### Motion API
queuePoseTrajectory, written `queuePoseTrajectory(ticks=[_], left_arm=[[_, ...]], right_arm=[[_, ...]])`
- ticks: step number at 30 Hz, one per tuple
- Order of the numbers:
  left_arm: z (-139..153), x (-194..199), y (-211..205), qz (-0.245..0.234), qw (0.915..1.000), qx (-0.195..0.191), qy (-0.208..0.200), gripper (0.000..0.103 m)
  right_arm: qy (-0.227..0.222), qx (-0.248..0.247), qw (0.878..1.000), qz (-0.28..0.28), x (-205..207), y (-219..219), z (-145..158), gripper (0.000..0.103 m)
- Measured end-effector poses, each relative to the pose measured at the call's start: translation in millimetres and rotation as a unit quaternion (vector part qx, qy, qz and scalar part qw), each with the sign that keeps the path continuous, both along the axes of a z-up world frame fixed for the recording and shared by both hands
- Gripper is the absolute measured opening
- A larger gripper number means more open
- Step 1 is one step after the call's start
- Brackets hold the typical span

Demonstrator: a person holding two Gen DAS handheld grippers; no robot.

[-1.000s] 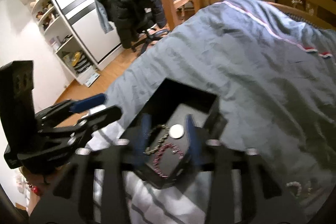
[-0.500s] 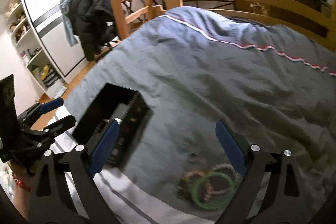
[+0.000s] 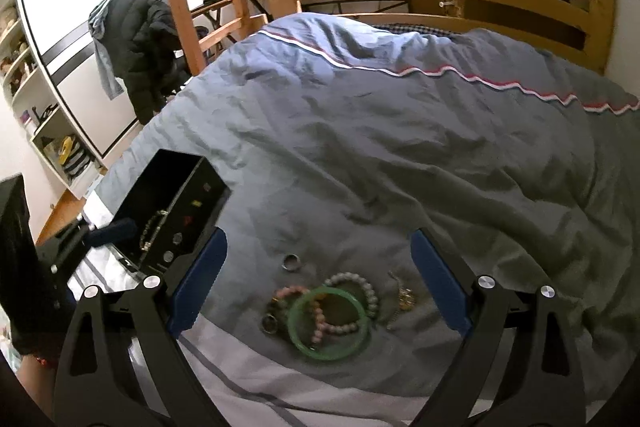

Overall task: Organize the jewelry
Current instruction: 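Move both grippers back to the pile and close the right gripper on the green jade bangle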

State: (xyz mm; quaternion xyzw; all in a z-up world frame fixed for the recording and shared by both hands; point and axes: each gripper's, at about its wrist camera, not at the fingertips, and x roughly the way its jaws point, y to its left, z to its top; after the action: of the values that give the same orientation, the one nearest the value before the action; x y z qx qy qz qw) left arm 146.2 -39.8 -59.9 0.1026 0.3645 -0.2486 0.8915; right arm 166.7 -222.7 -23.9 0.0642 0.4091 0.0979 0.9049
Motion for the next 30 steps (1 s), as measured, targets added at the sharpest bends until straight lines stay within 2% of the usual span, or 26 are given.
queuePoseTrajectory(ticks=[6,9,11,14,20,26,27,30], left_arm=[[-23,-2,-27,-0.044,0.9987,0.018,0.018,0.092],[-31,1,-33,-0.048,0.9982,0.02,0.03,0.092],[-38,3,-38,-0.052,0.9975,0.026,0.039,0.087],[-48,6,-44,-0.066,0.996,0.032,0.051,0.081],[-64,10,-56,-0.091,0.9924,0.044,0.07,0.071],[-76,18,-59,-0.089,0.9911,0.053,0.084,0.065],[-77,20,-60,-0.088,0.9911,0.053,0.085,0.062],[-79,25,-60,-0.087,0.9909,0.05,0.09,0.056]], right_arm=[[0.015,0.012,1.0,0.003,-3,-15,-22,0.092],[0.019,0.01,1.0,0.012,-5,-18,-33,0.092],[0.024,0.021,0.999,0.025,-5,-22,-43,0.091],[0.043,0.032,0.998,0.044,-4,-23,-59,0.079],[0.075,0.038,0.993,0.078,-3,-15,-86,0.078],[0.094,0.044,0.991,0.081,0,-11,-108,0.078],[0.098,0.046,0.991,0.083,1,-10,-111,0.073],[0.101,0.046,0.989,0.095,5,-3,-113,0.071]])
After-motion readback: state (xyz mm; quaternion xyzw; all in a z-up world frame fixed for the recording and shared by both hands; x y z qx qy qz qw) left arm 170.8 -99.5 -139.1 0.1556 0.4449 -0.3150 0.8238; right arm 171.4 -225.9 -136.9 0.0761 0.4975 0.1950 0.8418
